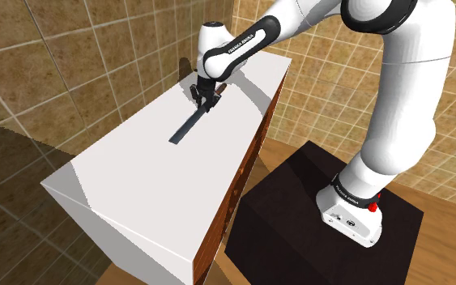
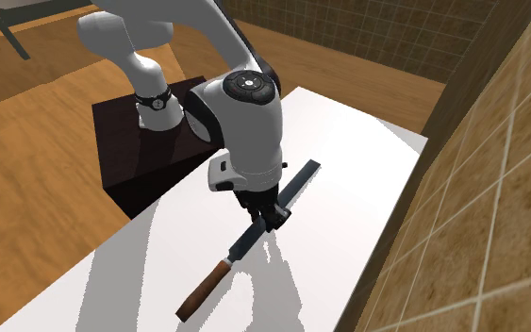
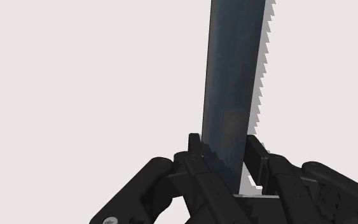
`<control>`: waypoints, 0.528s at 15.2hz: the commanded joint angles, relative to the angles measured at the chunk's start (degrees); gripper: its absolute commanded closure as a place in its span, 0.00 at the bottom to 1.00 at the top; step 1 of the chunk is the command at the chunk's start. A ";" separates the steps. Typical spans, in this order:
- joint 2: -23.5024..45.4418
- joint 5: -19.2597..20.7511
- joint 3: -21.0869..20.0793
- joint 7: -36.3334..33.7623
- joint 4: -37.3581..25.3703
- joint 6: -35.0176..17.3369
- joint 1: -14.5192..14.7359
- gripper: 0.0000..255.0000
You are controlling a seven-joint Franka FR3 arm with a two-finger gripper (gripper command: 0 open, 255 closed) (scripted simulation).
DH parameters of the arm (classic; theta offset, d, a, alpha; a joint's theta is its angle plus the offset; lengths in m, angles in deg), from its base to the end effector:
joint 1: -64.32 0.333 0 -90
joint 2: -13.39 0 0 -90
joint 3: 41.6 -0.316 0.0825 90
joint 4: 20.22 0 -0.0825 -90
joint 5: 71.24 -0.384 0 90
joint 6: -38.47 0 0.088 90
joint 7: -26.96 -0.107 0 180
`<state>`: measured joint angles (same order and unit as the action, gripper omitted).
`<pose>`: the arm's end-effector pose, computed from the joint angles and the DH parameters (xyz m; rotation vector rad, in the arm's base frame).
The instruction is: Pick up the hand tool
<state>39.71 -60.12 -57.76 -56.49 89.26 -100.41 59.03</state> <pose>0.6262 0.1093 0.2703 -2.5869 1.6904 -0.0934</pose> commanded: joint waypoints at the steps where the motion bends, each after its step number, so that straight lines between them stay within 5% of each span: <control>1: 0.03 0.01 0.01 0.00 0.00 -0.02 0.00 1.00; 8: -1.43 -0.63 -0.40 0.40 -0.34 1.73 -0.26 1.00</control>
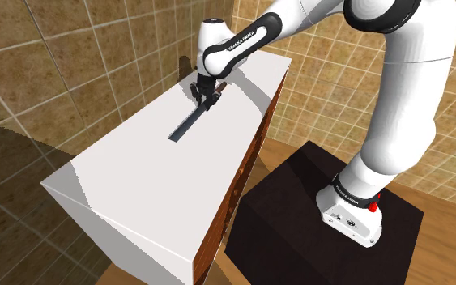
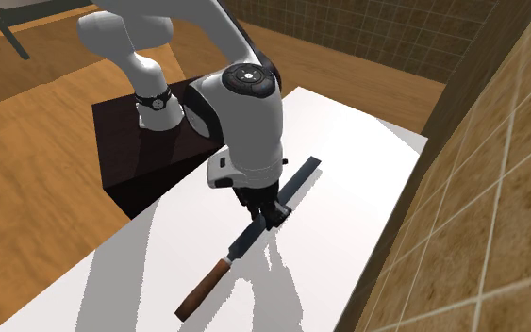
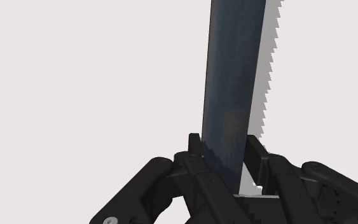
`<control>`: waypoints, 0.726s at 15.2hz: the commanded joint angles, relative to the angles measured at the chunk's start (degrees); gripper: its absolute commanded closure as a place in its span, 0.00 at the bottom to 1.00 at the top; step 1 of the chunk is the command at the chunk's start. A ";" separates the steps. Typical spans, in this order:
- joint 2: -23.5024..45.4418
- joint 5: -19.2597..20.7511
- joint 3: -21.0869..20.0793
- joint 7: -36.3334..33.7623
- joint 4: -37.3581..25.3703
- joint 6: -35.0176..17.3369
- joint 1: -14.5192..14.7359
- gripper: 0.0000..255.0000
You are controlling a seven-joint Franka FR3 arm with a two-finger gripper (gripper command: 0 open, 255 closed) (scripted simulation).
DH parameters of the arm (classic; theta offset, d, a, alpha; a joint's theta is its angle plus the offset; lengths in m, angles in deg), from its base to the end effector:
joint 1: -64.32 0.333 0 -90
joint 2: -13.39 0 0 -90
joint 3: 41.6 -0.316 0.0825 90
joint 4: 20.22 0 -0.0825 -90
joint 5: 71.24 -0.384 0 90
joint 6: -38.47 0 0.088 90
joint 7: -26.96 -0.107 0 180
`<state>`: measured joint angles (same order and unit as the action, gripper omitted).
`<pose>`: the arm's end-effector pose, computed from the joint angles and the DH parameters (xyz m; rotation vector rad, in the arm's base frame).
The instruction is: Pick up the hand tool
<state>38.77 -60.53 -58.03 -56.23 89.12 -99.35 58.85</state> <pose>0.6261 0.1095 0.2799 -2.5870 1.6902 -0.0931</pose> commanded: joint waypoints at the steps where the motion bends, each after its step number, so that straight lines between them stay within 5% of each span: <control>1: -0.97 -0.43 -0.27 0.28 -0.33 1.26 -0.17 1.00; 11: -5.36 -2.46 -1.30 1.63 -2.28 7.40 -0.90 1.00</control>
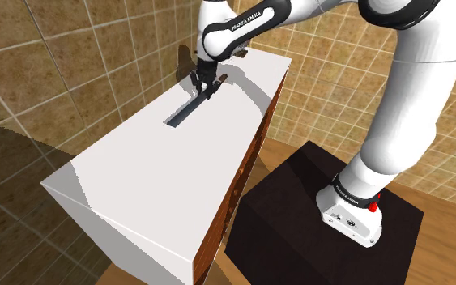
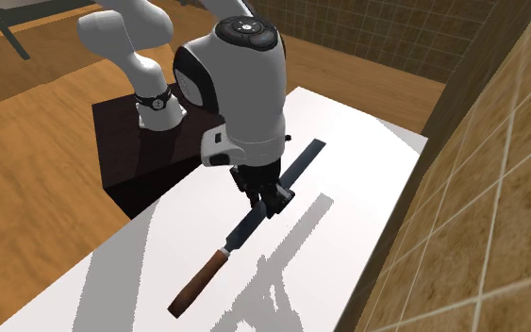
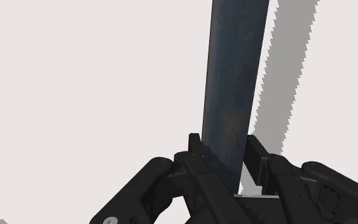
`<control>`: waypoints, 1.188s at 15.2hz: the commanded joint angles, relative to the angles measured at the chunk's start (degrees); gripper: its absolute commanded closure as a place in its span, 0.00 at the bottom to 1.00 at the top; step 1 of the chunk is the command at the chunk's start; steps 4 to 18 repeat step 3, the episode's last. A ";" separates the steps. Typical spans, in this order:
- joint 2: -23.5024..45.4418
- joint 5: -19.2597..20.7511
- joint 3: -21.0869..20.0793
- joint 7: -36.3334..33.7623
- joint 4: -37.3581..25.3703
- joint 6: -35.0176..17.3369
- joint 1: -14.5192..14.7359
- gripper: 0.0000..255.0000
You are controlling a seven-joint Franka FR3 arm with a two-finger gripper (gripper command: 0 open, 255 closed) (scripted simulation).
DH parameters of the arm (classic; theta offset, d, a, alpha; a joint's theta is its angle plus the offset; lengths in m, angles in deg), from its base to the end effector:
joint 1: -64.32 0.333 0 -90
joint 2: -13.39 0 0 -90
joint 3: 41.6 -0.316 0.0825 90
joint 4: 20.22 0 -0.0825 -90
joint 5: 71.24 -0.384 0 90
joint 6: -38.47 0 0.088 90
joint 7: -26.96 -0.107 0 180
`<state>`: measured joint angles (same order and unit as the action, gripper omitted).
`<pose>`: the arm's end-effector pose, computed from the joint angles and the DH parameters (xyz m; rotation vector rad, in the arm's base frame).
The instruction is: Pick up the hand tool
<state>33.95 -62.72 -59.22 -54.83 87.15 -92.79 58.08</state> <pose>0.6264 0.1103 0.3369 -2.5868 1.6902 -0.0940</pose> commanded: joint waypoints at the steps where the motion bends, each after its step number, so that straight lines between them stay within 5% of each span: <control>1: -0.93 -0.45 -0.19 0.36 -0.58 1.48 -0.18 1.00; 18: -1.00 -0.48 -0.20 0.38 -0.62 1.58 -0.19 1.00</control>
